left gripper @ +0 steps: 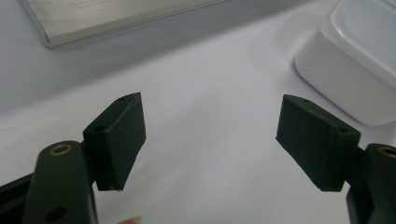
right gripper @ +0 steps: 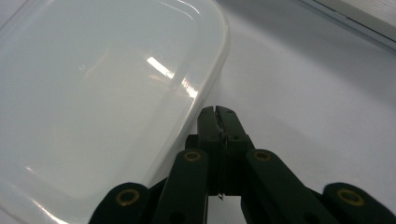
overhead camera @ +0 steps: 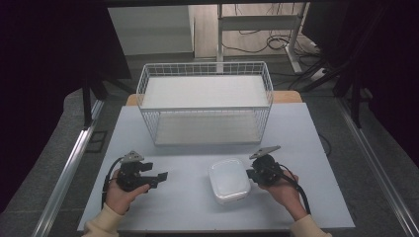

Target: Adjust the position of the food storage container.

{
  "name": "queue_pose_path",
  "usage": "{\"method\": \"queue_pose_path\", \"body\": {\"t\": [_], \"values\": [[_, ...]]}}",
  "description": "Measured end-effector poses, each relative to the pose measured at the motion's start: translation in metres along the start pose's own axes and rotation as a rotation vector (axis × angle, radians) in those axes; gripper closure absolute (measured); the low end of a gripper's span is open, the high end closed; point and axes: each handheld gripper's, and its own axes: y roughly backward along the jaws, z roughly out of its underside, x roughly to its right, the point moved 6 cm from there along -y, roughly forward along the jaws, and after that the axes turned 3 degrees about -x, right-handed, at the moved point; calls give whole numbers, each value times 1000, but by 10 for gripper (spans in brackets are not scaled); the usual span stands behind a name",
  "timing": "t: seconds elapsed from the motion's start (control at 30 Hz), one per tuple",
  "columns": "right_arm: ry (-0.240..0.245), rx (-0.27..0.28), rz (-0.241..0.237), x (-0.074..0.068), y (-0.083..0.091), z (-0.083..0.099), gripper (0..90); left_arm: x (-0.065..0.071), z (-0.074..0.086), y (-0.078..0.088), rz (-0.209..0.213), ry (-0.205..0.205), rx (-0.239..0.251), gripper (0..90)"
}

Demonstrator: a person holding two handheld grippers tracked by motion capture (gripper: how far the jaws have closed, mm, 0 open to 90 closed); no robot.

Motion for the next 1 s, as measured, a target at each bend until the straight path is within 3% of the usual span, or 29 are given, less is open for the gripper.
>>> {"method": "queue_pose_path", "body": {"t": [0.23,0.47,1.0], "values": [[33,-2,-19,-11,-8,-11,895,0,0,-1,-6,0,-5,236],[80,-20,-65,-31,-13,-14,895,0,0,-1,-10,-3,-2,236],[135,-52,-188,-71,-4,7,894,-1,0,-2,-14,-6,-10,237]]}}
